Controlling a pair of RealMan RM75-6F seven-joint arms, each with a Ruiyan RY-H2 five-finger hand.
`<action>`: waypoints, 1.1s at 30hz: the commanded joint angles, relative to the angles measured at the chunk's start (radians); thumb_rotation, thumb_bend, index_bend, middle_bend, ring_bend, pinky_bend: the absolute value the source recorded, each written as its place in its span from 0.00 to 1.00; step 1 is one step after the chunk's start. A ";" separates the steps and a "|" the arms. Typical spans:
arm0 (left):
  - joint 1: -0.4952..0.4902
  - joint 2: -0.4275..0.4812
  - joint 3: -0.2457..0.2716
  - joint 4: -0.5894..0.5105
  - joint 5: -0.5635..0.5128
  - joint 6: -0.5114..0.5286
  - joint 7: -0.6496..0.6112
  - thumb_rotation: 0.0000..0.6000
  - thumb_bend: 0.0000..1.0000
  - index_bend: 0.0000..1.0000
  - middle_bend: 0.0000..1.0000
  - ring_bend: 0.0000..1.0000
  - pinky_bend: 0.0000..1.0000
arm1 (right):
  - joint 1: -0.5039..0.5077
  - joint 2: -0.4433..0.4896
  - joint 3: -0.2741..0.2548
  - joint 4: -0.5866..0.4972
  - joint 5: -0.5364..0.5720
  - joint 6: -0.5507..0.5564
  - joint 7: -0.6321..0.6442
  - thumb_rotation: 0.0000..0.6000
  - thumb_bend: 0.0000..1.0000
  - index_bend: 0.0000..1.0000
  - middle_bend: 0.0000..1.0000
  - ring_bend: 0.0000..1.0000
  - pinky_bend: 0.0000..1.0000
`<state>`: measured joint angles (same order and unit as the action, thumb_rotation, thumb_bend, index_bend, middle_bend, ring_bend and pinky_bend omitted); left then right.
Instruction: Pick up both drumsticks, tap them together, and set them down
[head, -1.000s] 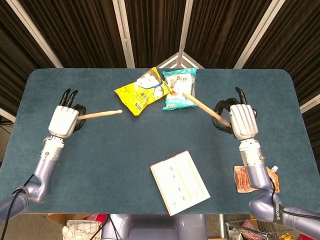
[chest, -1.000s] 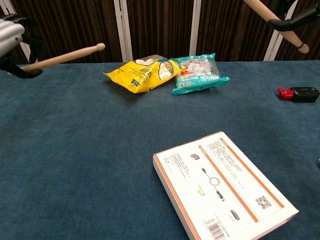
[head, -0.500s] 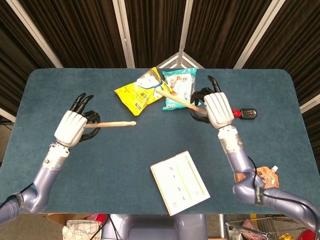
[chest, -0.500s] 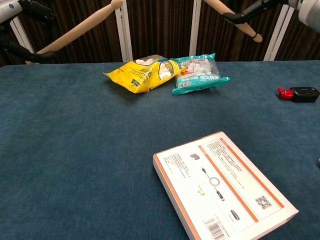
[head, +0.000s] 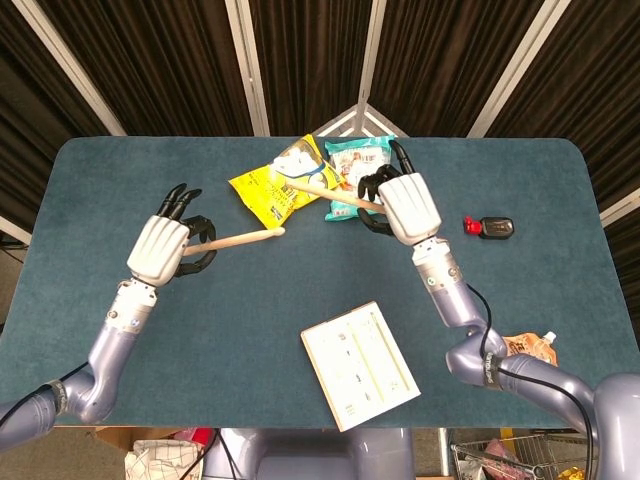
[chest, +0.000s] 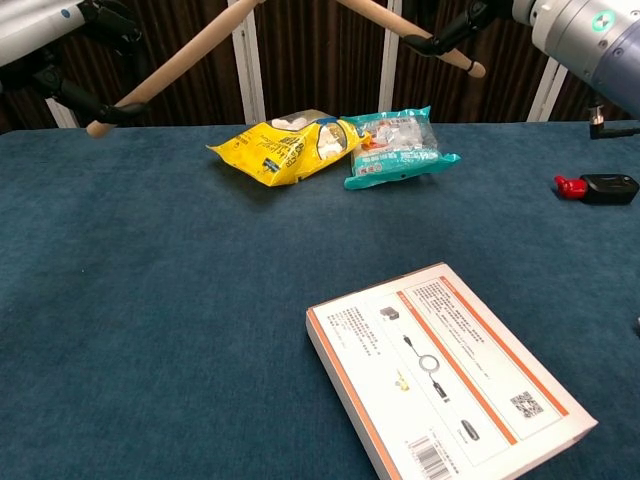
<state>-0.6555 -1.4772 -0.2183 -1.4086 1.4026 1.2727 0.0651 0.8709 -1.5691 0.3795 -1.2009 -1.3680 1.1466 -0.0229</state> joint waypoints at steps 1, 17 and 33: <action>-0.010 -0.037 -0.016 -0.005 -0.028 -0.006 0.034 1.00 0.54 0.68 0.62 0.11 0.00 | -0.001 0.004 0.003 -0.030 0.014 0.005 -0.018 1.00 0.54 0.75 0.64 0.39 0.00; -0.098 -0.204 -0.136 -0.047 -0.172 -0.002 0.259 1.00 0.54 0.68 0.62 0.12 0.00 | -0.001 0.054 -0.011 -0.193 0.053 -0.011 -0.157 1.00 0.54 0.75 0.64 0.39 0.00; -0.124 -0.266 -0.151 -0.064 -0.212 0.001 0.288 1.00 0.54 0.68 0.63 0.12 0.00 | 0.008 0.051 -0.014 -0.229 0.079 -0.008 -0.203 1.00 0.54 0.75 0.64 0.39 0.01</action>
<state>-0.7782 -1.7421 -0.3678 -1.4718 1.1904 1.2726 0.3521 0.8785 -1.5178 0.3659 -1.4301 -1.2890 1.1381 -0.2255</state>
